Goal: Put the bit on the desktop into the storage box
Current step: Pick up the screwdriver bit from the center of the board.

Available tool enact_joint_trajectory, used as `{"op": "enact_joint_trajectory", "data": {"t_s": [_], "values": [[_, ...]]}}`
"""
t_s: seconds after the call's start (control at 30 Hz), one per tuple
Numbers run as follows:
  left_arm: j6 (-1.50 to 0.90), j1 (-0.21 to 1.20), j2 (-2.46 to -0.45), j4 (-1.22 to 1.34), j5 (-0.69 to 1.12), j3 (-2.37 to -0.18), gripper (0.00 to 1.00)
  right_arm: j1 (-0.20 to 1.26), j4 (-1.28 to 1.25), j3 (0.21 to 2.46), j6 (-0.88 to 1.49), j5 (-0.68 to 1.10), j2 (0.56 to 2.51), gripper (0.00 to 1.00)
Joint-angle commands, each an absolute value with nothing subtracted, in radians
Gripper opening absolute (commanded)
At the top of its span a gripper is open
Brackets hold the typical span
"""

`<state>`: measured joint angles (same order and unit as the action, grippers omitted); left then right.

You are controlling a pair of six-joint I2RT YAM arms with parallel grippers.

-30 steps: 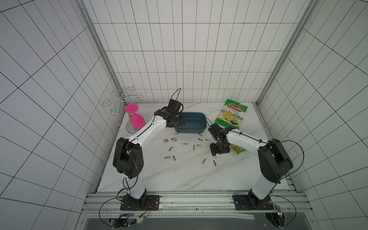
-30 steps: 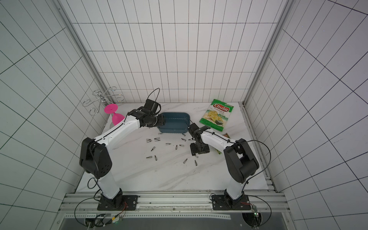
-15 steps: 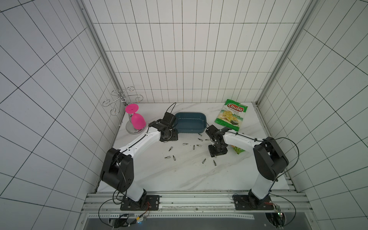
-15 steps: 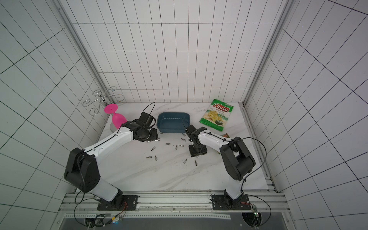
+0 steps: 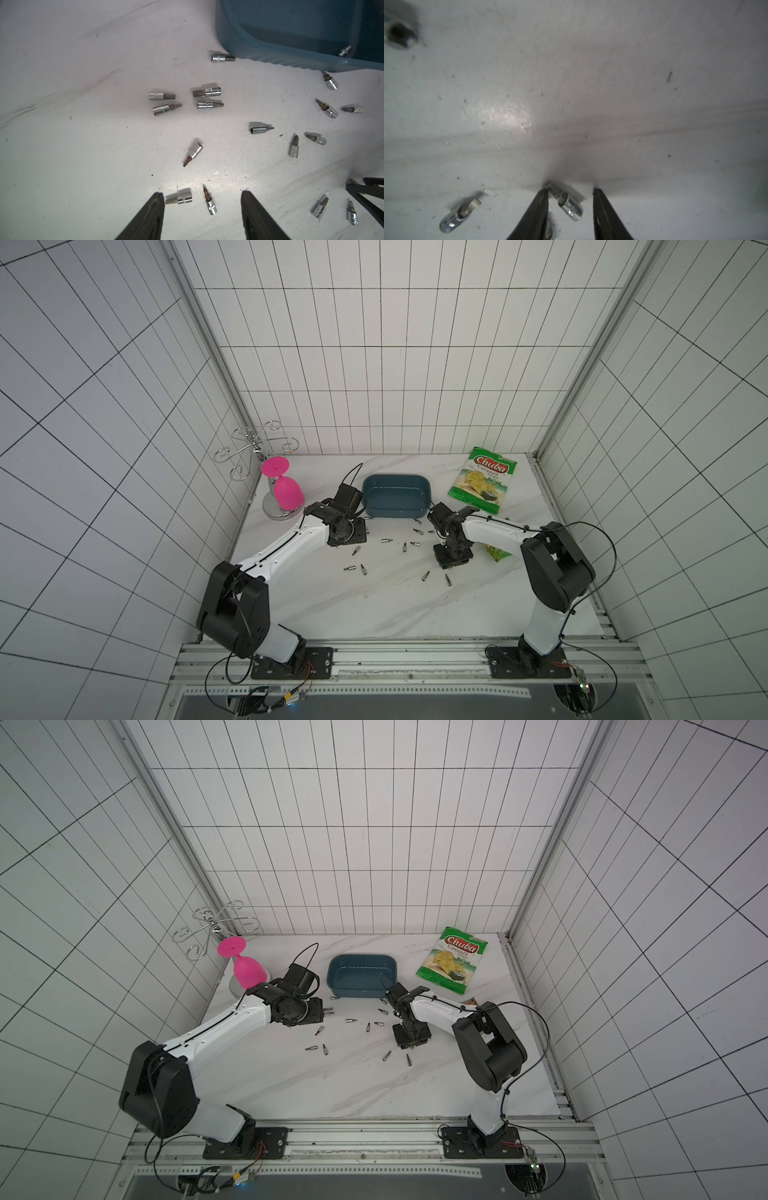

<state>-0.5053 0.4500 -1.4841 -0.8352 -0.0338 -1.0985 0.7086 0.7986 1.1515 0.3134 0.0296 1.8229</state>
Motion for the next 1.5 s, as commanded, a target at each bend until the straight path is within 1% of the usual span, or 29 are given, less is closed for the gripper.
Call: {"op": "enact_joint_trajectory", "data": {"t_s": [0.0,0.23,0.5,0.6,0.67,0.83,0.93,1.03,1.13,1.23,1.47], "values": [[-0.507,0.449,-1.467,-0.840,-0.049,-1.083,0.62,0.718,0.803,1.136,0.308,0.040,1.853,0.34],[-0.510,0.449,-1.472,-0.838,-0.048,-1.066,0.63,0.718,0.804,1.125,0.310,0.052,1.863,0.25],[-0.517,0.449,-1.462,-0.845,-0.039,-1.040,0.63,0.718,0.816,1.125,0.307,0.069,1.880,0.12],[-0.524,0.451,-1.453,-0.849,-0.035,-1.028,0.63,0.718,0.816,1.126,0.308,0.075,1.884,0.06],[-0.532,0.451,-1.446,-0.853,-0.031,-1.018,0.62,0.719,0.820,1.129,0.310,0.075,1.883,0.00],[-0.565,0.459,-1.423,-0.868,-0.041,-0.993,0.62,0.721,0.851,1.149,0.321,0.073,1.836,0.00],[-0.577,0.460,-1.399,-0.869,-0.041,-0.975,0.62,0.726,0.929,1.209,0.318,0.050,1.787,0.00],[-0.586,0.462,-1.396,-0.897,-0.044,-0.973,0.62,0.726,1.011,1.310,0.317,0.045,1.734,0.00],[-0.601,0.475,-1.394,-0.917,-0.048,-0.965,0.62,0.726,1.086,1.445,0.303,0.028,1.723,0.00],[-0.618,0.487,-1.407,-0.938,-0.047,-0.967,0.62,0.726,1.123,1.587,0.277,-0.005,1.760,0.00],[-0.637,0.500,-1.435,-0.962,-0.061,-0.978,0.62,0.711,1.081,1.899,0.193,-0.050,1.936,0.00]]}}
